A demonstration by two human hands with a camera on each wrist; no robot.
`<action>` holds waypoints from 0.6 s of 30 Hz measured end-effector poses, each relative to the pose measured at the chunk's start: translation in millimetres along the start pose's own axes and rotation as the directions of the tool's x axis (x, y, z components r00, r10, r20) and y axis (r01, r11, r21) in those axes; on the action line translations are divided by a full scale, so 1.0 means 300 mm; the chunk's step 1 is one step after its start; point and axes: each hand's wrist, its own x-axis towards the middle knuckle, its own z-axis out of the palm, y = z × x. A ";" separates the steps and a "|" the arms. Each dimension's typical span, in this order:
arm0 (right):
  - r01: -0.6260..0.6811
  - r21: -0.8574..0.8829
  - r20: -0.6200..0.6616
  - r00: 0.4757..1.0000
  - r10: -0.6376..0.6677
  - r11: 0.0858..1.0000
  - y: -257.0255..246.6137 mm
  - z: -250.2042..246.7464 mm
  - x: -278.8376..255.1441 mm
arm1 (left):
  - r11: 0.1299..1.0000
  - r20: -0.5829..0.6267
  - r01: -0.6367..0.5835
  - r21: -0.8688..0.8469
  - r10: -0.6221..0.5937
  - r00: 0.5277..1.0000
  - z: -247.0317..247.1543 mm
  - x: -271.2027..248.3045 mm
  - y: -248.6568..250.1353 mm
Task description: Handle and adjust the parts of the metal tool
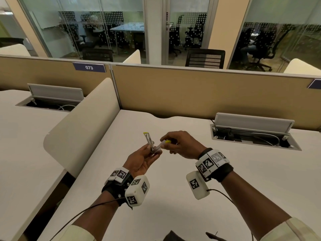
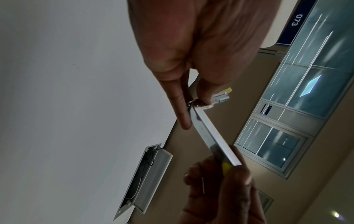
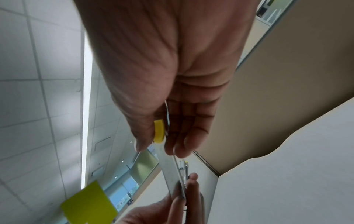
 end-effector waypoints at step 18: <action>-0.277 0.827 0.072 0.916 0.396 0.489 0.054 0.069 0.081 | 0.992 0.132 0.122 -0.024 -0.118 0.984 0.049 -0.040 -0.028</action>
